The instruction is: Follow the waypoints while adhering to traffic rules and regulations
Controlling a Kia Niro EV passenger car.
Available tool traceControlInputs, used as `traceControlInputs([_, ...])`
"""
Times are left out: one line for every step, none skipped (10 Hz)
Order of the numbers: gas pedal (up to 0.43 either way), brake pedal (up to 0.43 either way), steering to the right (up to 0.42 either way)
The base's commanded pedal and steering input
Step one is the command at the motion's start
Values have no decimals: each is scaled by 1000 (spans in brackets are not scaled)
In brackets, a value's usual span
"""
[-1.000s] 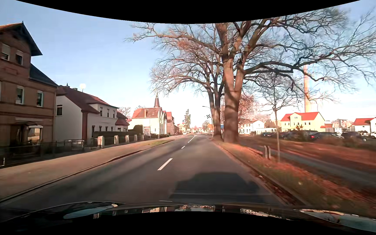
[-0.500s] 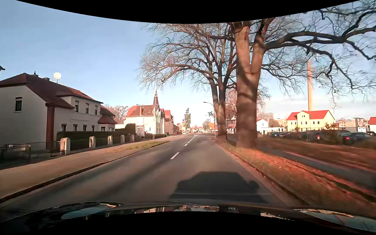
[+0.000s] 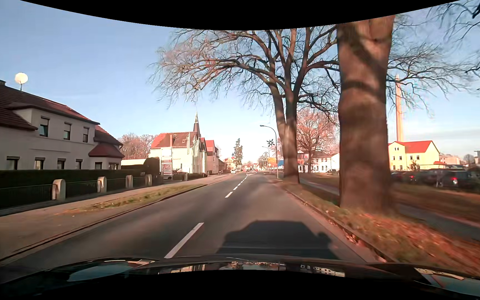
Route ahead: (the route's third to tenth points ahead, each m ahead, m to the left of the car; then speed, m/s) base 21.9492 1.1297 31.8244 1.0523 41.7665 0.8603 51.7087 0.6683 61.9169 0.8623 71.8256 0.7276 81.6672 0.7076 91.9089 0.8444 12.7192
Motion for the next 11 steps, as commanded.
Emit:
traceControlInputs([110,0,1])
traceControlInputs([110,0,1])
traceControlInputs([110,0,1])
traceControlInputs([110,0,1])
traceControlInputs([110,0,1])
traceControlInputs([110,0,1])
traceControlInputs([110,0,1])
traceControlInputs([110,0,0])
traceControlInputs([110,0,1])
traceControlInputs([110,0,1])
traceControlInputs([110,0,0])
